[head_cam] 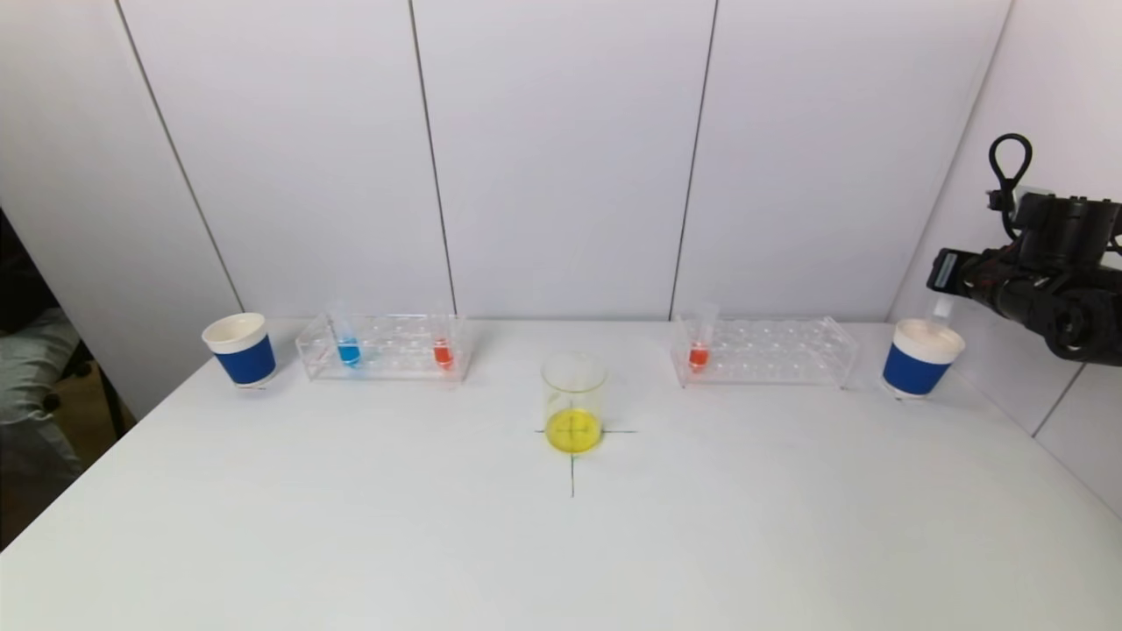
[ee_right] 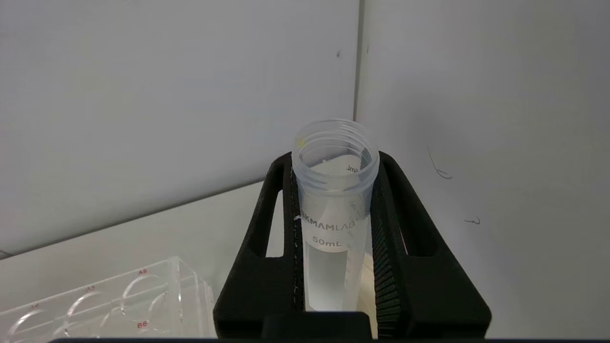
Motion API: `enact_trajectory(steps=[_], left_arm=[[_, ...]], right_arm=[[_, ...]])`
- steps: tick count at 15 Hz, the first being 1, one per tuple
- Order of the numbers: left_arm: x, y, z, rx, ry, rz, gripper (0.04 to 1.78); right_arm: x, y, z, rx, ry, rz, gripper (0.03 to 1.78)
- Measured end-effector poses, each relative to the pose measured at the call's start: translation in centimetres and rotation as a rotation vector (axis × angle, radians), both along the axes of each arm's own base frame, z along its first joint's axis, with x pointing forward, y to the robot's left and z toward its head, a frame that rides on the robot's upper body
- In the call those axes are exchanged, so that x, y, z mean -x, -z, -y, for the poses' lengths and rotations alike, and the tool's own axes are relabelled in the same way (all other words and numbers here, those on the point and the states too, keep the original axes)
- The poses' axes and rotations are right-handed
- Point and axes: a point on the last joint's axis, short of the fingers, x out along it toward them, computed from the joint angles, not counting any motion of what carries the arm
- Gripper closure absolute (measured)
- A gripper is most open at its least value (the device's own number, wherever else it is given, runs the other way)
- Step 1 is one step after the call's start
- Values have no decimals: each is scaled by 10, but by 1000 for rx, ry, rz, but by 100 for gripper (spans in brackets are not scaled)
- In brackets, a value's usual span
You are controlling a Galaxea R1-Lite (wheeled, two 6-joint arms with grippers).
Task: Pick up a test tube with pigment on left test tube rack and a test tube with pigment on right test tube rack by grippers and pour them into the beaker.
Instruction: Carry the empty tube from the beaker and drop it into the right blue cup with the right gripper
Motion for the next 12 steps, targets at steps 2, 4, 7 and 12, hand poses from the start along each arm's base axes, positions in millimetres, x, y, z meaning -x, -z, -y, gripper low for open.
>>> enact_trajectory(steps=[2,4,7,12], left_arm=[[0,0,0,0,0,0,6],[0,0,0,0,0,0,6],[0,0,0,0,0,0,6],[0,0,0,0,0,0,6]], right_arm=[[2,7,1,-3,3,-9,135],[3,14,2,-1,3,12,135],[5,25,2,-16,5,12,135],[7,35,2,-25,6,-20,135]])
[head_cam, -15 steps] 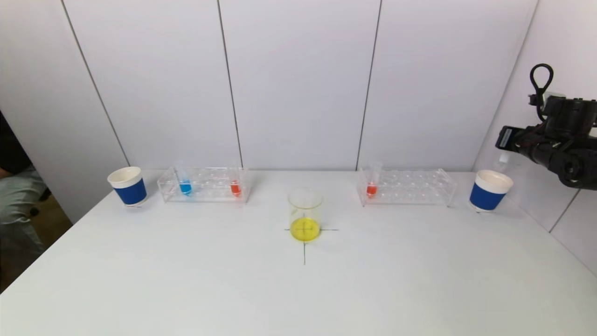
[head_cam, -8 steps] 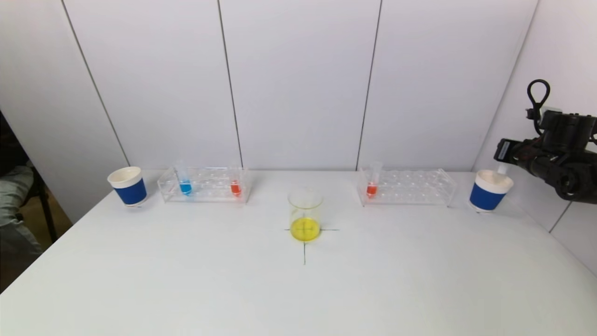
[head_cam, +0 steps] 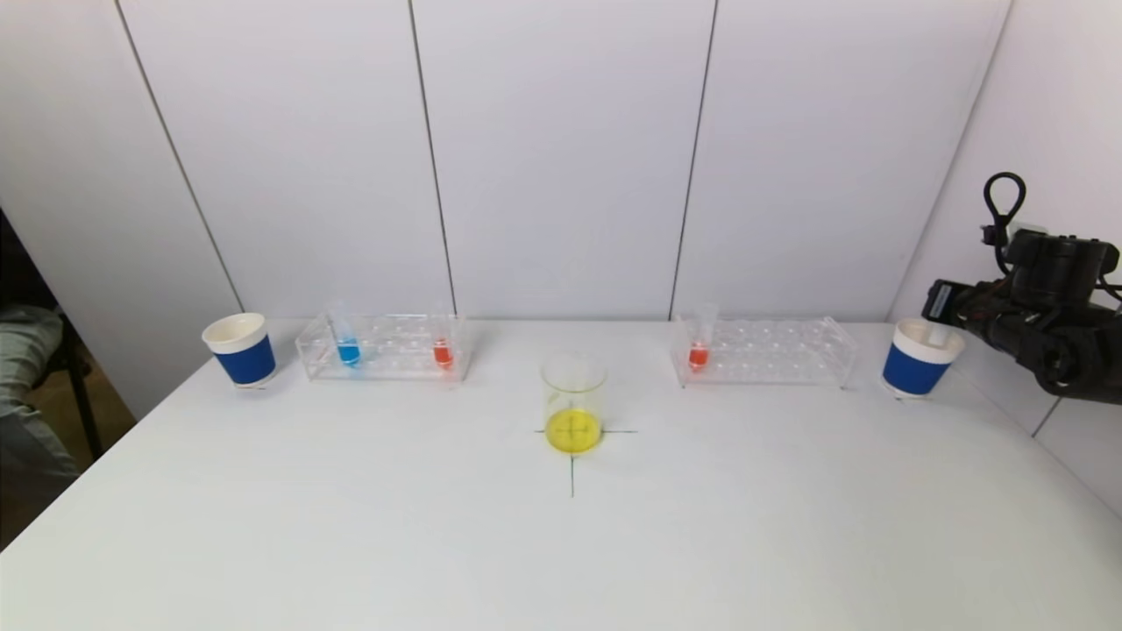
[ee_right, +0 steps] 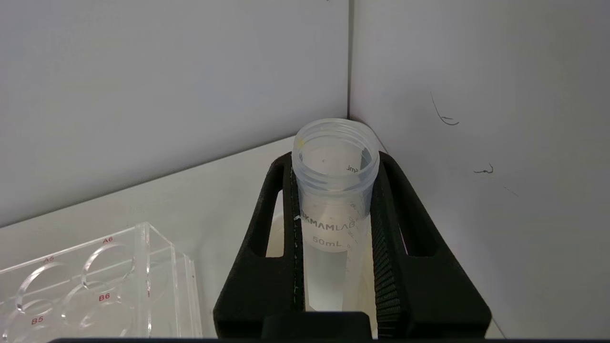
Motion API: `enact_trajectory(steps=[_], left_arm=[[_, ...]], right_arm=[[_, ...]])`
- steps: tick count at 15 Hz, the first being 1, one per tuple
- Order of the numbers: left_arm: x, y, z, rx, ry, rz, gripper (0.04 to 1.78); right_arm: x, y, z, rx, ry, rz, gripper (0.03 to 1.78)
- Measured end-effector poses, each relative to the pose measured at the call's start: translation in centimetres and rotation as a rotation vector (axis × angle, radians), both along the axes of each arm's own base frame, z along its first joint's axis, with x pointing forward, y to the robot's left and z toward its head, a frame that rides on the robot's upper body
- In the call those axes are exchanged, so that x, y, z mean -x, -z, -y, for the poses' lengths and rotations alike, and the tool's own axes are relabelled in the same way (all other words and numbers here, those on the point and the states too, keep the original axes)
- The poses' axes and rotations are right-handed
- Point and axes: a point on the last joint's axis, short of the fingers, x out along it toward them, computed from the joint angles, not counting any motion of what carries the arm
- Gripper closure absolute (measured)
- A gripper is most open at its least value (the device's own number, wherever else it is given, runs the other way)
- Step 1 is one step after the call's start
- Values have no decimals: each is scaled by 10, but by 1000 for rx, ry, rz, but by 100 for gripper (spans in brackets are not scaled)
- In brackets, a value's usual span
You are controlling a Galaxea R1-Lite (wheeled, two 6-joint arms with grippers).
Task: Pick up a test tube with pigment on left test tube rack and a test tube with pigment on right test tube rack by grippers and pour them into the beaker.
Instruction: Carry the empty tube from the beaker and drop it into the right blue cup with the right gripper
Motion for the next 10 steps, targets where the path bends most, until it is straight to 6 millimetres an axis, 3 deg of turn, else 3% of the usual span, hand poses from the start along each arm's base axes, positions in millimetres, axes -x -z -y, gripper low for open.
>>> enact_trajectory(steps=[10], left_arm=[[0,0,0,0,0,0,6]], right_arm=[[1,1,1,-1,2,-3,135]])
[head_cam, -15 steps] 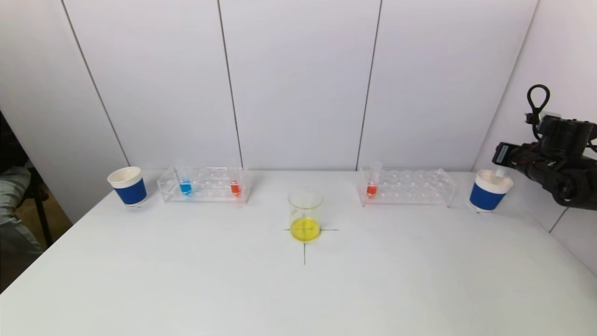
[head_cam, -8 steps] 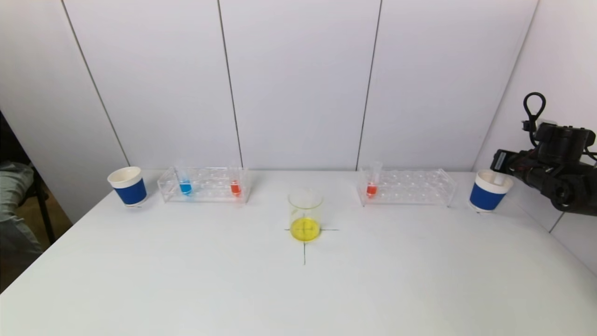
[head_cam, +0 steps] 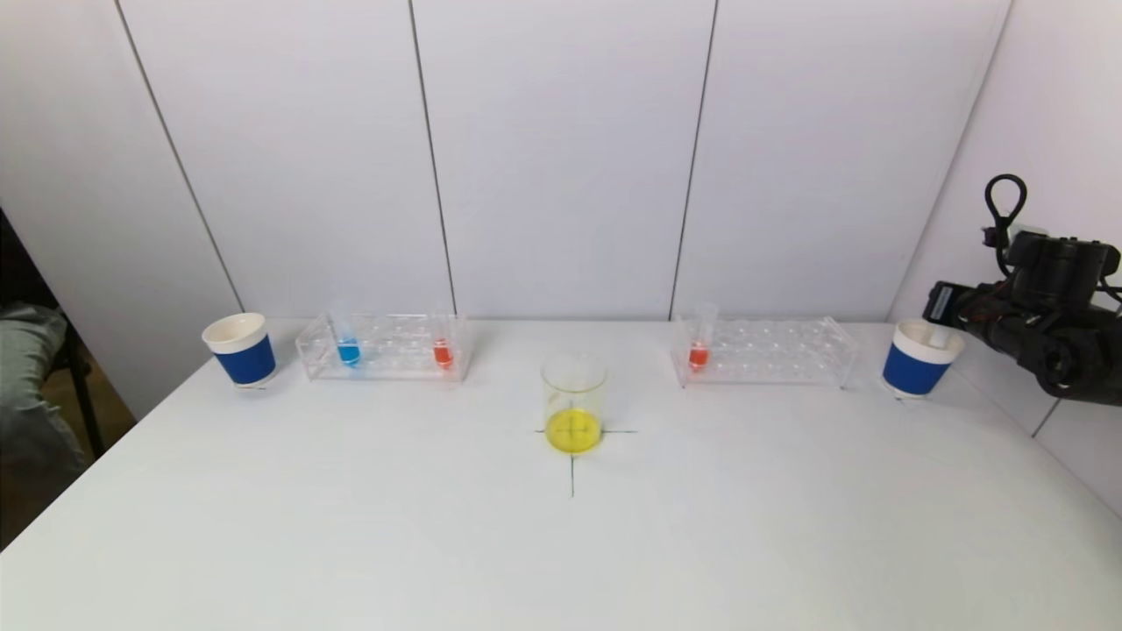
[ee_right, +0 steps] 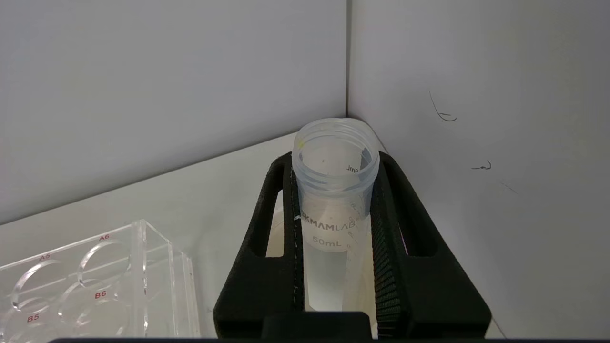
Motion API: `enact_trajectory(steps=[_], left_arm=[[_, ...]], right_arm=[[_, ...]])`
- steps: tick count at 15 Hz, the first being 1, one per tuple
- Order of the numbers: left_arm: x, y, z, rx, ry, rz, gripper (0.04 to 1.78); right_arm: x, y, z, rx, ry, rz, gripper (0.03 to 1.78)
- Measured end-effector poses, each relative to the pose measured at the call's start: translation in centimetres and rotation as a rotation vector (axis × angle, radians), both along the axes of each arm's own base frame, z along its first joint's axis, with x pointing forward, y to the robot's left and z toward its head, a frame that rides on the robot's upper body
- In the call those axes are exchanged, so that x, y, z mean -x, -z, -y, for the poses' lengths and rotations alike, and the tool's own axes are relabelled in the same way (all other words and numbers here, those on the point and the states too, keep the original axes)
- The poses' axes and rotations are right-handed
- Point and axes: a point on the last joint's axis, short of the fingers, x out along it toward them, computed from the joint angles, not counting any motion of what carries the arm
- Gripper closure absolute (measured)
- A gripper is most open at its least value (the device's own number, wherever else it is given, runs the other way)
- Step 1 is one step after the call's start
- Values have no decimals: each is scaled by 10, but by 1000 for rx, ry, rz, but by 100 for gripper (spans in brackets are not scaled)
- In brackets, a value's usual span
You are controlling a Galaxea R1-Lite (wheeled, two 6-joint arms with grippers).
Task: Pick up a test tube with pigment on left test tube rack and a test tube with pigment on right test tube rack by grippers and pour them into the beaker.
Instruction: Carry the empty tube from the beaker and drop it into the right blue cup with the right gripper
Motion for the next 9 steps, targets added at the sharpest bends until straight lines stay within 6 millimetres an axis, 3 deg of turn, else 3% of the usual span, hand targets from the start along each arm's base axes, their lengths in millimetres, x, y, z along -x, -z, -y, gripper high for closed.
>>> enact_trajectory(steps=[6,9], left_arm=[[0,0,0,0,1,0,6],[0,0,0,-1,0,0,6]], right_arm=[[0,0,0,-3,-8,-2,134],[0,1,0,-3,-10,-2,119]])
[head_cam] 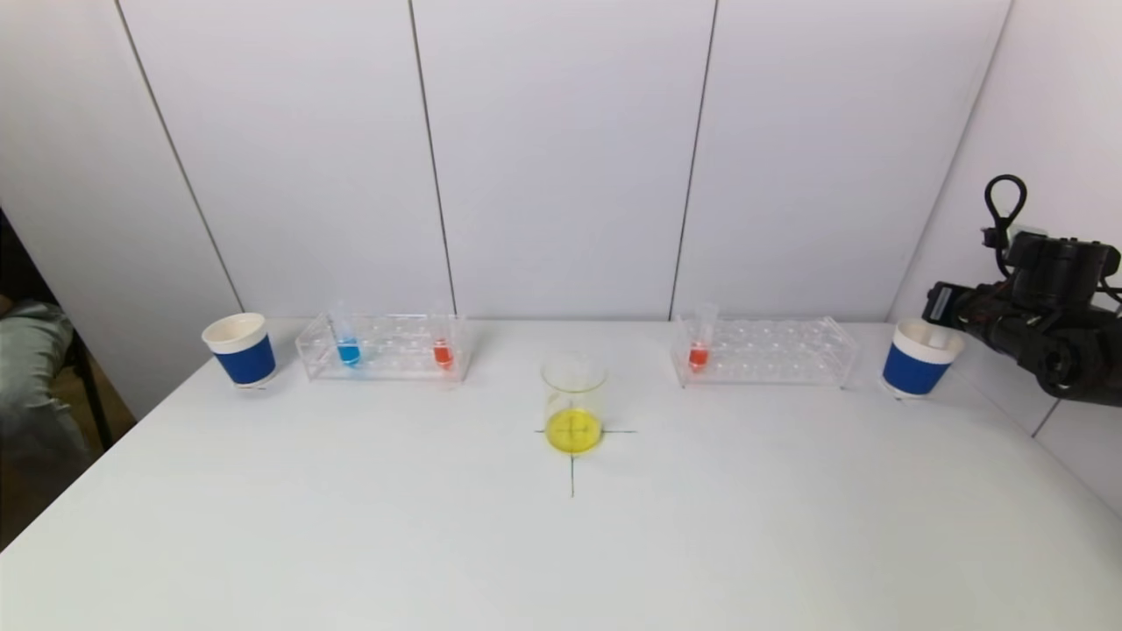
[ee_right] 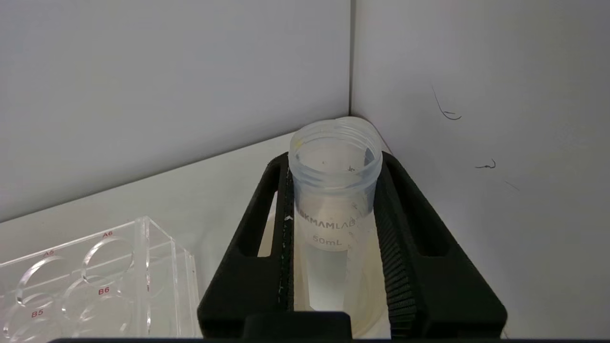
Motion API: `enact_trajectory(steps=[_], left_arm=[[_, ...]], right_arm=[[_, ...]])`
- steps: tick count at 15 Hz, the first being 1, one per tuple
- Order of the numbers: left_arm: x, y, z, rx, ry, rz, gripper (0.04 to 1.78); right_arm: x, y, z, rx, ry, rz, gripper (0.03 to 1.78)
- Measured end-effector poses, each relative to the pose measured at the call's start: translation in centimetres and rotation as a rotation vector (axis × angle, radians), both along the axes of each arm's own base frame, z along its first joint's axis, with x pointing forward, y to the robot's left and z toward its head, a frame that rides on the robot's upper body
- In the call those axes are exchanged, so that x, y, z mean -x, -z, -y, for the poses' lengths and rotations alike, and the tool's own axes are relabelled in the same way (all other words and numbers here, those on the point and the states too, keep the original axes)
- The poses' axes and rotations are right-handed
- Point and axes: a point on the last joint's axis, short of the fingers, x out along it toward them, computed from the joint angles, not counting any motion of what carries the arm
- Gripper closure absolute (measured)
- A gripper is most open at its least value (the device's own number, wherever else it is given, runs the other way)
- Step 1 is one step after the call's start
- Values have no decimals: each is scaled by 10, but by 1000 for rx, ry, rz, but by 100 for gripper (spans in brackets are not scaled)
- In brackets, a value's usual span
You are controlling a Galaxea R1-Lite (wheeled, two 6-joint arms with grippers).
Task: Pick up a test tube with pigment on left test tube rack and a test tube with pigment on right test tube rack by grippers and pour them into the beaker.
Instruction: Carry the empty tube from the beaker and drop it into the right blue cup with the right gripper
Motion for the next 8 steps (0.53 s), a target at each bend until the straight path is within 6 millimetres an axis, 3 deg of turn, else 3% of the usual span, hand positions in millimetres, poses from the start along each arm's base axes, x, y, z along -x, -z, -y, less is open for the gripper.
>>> enact_trajectory(steps=[2,5,8], left_arm=[[0,0,0,1,0,0,6],[0,0,0,1,0,0,6],[0,0,0,1,1,0,6]], right_arm=[[0,0,0,0,0,0,96],[0,0,0,0,-1,1,46],[1,0,0,0,-1,-1,15]])
